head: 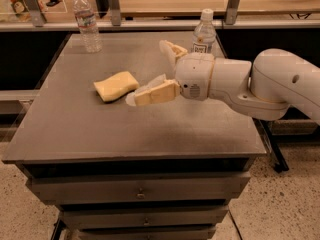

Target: Move water bottle near sponge

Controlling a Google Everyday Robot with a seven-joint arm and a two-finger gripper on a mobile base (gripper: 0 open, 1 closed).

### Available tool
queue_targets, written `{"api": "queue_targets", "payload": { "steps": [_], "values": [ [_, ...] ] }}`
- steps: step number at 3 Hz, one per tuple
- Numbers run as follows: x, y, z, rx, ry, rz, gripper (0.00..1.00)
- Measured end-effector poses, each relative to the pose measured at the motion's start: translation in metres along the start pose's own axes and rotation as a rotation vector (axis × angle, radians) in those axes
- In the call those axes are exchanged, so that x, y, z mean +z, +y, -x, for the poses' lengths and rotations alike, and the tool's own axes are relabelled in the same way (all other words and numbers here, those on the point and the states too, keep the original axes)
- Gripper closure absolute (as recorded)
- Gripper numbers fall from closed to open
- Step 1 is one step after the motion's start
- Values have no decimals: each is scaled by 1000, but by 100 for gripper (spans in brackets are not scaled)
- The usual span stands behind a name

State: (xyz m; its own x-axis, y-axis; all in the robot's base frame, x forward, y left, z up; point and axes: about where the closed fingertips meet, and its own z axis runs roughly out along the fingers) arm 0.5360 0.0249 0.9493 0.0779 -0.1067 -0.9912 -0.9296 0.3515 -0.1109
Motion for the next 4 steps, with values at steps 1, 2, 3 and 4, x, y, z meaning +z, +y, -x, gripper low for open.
{"api": "queue_targets", "payload": {
  "steps": [1, 2, 3, 4],
  "values": [
    [0, 0, 0, 0, 0, 0, 0],
    [13, 7, 11, 11, -19, -19, 0],
    [39, 16, 15, 33, -31, -56, 0],
    [66, 18, 13, 46, -20, -101, 0]
  ]
}}
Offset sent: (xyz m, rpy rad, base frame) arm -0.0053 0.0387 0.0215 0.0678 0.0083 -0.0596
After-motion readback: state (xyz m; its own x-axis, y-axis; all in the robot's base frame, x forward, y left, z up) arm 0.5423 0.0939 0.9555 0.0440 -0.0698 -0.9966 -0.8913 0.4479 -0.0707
